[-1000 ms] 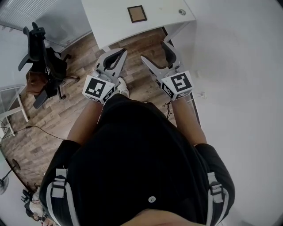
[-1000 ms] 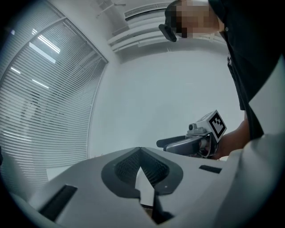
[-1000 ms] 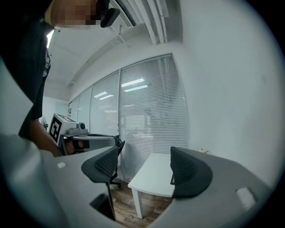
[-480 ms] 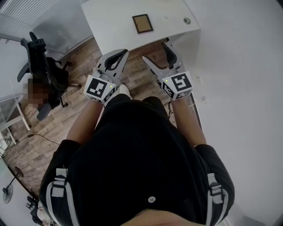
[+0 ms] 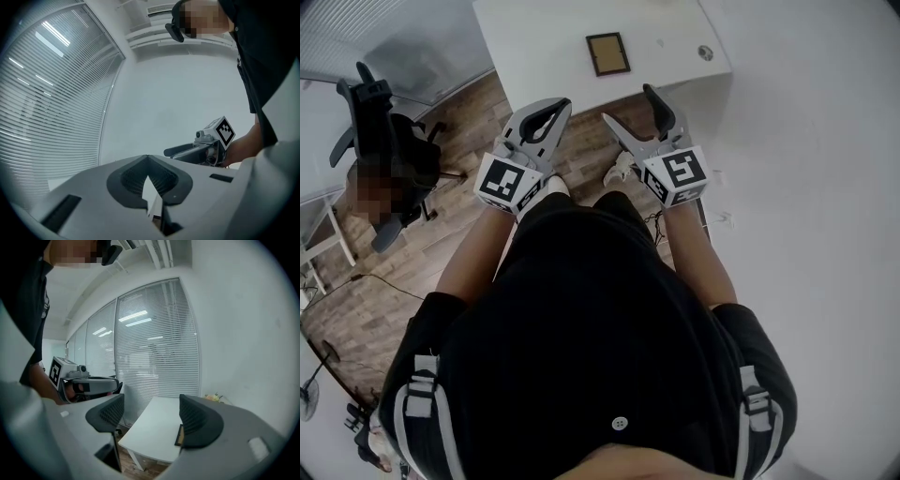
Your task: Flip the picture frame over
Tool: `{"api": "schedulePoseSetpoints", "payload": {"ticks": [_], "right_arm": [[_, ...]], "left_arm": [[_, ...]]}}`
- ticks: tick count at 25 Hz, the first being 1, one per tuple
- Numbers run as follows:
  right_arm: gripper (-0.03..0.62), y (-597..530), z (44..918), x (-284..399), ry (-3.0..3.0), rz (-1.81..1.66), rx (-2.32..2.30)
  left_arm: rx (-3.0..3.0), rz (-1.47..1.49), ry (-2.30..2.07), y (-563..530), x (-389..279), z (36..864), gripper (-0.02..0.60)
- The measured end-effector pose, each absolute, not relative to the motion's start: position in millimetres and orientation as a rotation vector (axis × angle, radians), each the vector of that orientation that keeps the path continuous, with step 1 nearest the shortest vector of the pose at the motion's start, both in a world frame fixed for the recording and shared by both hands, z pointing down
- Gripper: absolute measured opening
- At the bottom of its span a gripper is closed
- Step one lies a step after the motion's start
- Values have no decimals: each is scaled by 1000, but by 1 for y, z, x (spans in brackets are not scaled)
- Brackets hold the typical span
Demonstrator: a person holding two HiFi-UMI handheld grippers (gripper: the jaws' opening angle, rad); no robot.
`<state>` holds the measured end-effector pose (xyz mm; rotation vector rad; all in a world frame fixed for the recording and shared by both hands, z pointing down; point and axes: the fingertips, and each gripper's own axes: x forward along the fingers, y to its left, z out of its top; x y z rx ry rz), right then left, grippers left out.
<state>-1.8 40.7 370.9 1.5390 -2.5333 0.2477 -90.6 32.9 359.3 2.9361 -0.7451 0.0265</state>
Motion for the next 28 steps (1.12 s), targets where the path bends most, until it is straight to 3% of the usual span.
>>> {"api": "schedulePoseSetpoints", "payload": {"ticks": [15, 28], "right_arm": [[365, -96, 392, 73, -2694, 293, 1203], [365, -175, 488, 101, -2598, 457, 965]], "left_arm": [[2827, 84, -1100, -73, -12, 369, 5], [2670, 98, -1328, -130, 20, 410, 5]]}}
